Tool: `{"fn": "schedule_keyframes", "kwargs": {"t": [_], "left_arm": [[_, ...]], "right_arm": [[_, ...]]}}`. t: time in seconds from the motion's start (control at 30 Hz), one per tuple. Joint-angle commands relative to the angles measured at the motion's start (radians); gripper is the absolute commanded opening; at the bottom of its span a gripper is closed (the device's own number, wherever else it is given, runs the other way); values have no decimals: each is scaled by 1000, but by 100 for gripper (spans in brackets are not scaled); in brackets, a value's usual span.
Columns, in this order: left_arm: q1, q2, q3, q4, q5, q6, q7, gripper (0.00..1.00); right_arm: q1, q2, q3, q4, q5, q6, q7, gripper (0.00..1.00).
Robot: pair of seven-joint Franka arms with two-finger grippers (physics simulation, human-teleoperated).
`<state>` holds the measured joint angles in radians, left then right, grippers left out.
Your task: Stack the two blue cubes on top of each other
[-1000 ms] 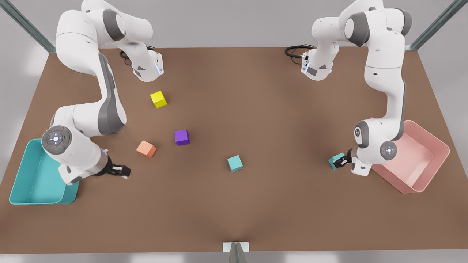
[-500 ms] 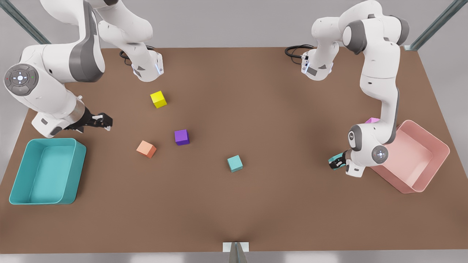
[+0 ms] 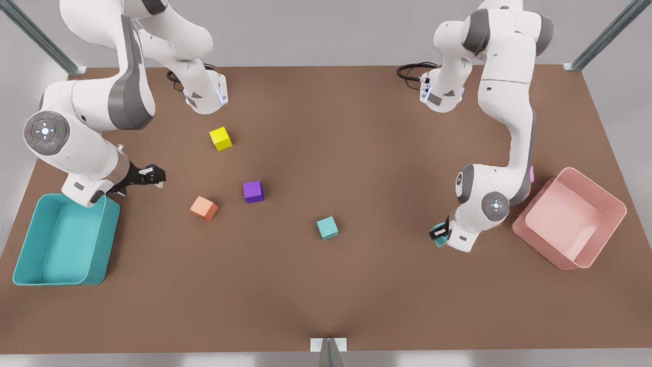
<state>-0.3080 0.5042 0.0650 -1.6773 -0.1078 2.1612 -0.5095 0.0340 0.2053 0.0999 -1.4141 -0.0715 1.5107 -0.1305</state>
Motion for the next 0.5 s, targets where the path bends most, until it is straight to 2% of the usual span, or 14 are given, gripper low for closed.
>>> {"fn": "schedule_keyframes", "kwargs": {"t": [0.0,0.03,0.1,0.2,0.3,0.4,0.47], "left_arm": [[-111,-6,-4,82,-16,-198,-306,55],[-184,4,-4,105,-23,-198,-377,55],[-232,26,-51,126,-39,-198,-461,55],[-275,165,-113,318,-38,-196,-584,55],[-316,277,-113,449,-38,-193,-589,55],[-342,370,-111,562,-35,-193,-623,55],[-342,395,-109,582,-35,-190,-621,55]], "right_arm": [[6,0,1,1,10,3,-90,100],[9,2,1,1,12,3,-89,100],[11,5,1,-5,19,3,-86,100],[11,2,0,14,29,11,-86,100],[1,-6,-35,4,33,-15,-106,100],[1,-3,-34,0,35,-17,-117,100],[3,0,-31,0,35,-17,-117,100]]}}
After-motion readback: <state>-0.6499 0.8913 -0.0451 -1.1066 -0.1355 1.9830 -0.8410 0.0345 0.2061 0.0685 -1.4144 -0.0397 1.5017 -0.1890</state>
